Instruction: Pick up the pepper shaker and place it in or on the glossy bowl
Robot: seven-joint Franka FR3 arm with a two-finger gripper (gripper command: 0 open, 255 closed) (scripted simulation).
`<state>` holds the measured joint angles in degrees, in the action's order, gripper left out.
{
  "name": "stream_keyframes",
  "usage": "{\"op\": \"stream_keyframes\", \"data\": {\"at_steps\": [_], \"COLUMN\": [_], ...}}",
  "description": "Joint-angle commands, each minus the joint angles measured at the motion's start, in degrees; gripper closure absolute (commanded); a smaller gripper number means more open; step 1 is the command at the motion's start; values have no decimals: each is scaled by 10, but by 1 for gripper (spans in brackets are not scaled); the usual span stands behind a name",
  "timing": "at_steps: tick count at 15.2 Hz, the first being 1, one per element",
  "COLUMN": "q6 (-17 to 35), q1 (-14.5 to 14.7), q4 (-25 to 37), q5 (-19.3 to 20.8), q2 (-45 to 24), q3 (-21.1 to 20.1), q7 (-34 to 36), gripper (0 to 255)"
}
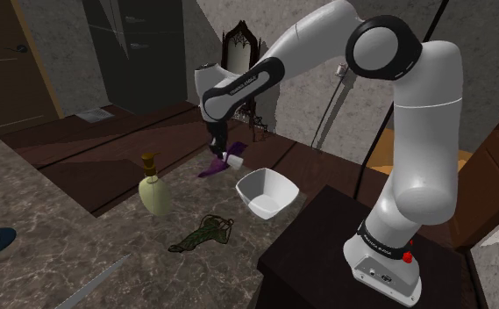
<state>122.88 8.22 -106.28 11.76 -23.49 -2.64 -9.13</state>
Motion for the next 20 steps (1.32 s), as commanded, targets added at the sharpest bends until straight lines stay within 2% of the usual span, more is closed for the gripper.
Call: {"op": "stream_keyframes", "data": {"at_steps": [1, 16, 20], "q6": [-12, -105, -81], "q1": [-1, -1, -4], "q4": [5, 47, -70], "q5": [-2, -13, -16], "q2": [8, 60, 153], "q3": [0, -4, -5], "q7": [-3, -21, -20], "gripper": [255, 255, 255]}}
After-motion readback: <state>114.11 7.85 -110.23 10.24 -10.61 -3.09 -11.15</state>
